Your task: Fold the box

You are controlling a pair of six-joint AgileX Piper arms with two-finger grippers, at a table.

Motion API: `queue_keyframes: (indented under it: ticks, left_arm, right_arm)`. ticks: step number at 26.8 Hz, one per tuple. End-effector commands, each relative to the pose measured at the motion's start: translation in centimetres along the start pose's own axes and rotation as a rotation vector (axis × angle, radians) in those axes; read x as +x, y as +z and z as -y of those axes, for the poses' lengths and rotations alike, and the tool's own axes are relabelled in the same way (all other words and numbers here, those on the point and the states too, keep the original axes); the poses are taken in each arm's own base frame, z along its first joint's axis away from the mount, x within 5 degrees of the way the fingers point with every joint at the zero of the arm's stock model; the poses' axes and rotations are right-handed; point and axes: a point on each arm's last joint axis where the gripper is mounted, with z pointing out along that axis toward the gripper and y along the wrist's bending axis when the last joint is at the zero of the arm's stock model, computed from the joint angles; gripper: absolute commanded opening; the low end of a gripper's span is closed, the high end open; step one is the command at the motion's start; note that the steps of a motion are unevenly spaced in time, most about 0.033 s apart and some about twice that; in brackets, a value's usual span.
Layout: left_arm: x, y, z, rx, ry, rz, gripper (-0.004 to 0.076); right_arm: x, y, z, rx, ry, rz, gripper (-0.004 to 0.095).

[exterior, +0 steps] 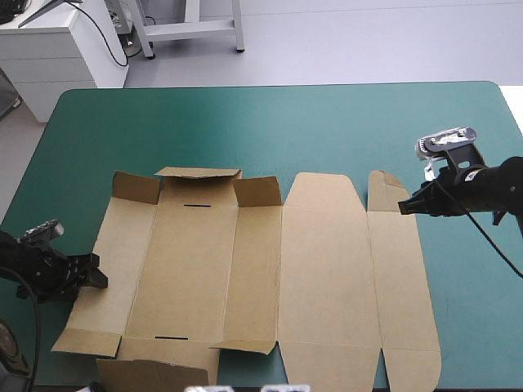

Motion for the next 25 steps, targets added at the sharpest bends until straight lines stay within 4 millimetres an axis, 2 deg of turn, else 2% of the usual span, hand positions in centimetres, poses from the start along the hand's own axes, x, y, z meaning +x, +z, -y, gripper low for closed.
queue_keyframes:
  ticks: [1, 8, 15, 17, 25]
  left_arm:
    - [0.0, 0.0, 1.2, 0.147, 0.034, -0.007, 0.0487]
    - [1.3, 2.5, 1.9, 0.322, 0.010, -0.034, 0.0487]
    - [2.0, 3.0, 1.7, 0.314, 0.007, -0.072, 0.0469]
    - [2.0, 3.0, 1.7, 0.314, 0.007, -0.072, 0.0440]
    - [2.5, 3.1, 1.3, 0.264, 0.032, -0.117, 0.0207]
  right_arm:
    - [-0.7, -1.5, -0.1, 0.011, -0.007, 0.085, 0.0227]
    - [-0.8, -1.5, -0.2, -0.002, -0.002, 0.091, 0.0227]
    - [-0.7, -1.5, -0.3, -0.004, -0.003, 0.087, 0.0227]
    - [-0.7, -1.4, -0.3, -0.005, -0.003, 0.083, 0.0227]
    - [-0.7, -1.4, -0.3, -0.005, -0.003, 0.083, 0.0227]
